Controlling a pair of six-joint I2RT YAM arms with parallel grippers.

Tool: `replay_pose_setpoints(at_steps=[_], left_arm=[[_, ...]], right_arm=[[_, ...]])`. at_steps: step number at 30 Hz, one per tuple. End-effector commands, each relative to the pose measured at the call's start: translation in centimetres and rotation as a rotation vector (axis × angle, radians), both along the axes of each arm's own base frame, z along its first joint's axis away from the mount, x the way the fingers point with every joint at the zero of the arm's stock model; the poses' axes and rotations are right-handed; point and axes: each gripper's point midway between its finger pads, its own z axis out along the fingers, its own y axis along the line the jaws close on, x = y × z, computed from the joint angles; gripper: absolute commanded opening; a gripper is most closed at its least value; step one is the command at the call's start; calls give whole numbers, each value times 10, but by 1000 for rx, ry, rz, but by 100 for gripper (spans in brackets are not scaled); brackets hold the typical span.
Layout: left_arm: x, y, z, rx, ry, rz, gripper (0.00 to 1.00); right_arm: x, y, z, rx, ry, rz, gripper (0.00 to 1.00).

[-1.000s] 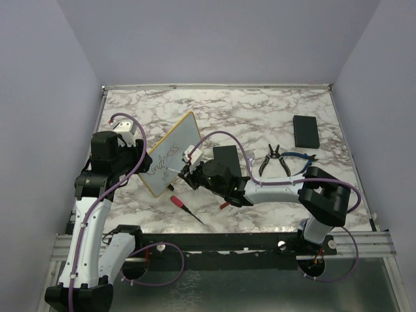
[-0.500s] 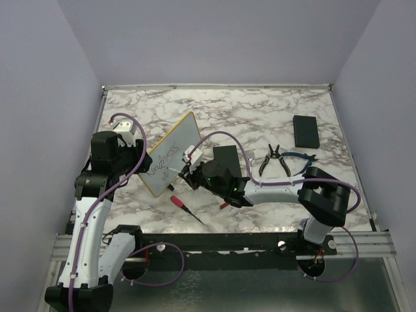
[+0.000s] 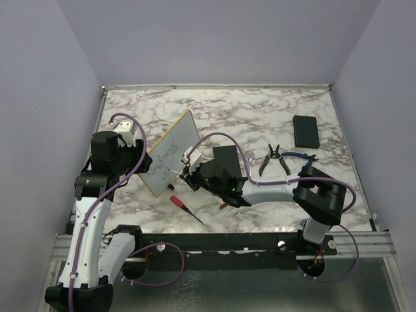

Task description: Write a sentence on the whiteboard

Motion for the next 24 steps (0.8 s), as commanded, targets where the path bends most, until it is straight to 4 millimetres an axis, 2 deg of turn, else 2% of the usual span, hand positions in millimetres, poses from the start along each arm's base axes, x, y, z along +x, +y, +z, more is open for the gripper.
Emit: replay_pose_setpoints(at_steps=[1,6,15,24], left_arm=[[-7,-4,-3,-13,15,-20,47],[-7,-4,-3,-14,16,-19,47],[-7,-4,-3,-15,17,-19,47],[-7,-5,-4,-15,21,-22,47]], right_arm=[[3,-3,-13,-22,26,-25,1],[3,-4,-15,-24,28,-28,1],[6,-16,18,35,-26,-62,1],[11,-9,24,40,-54,-59,0]])
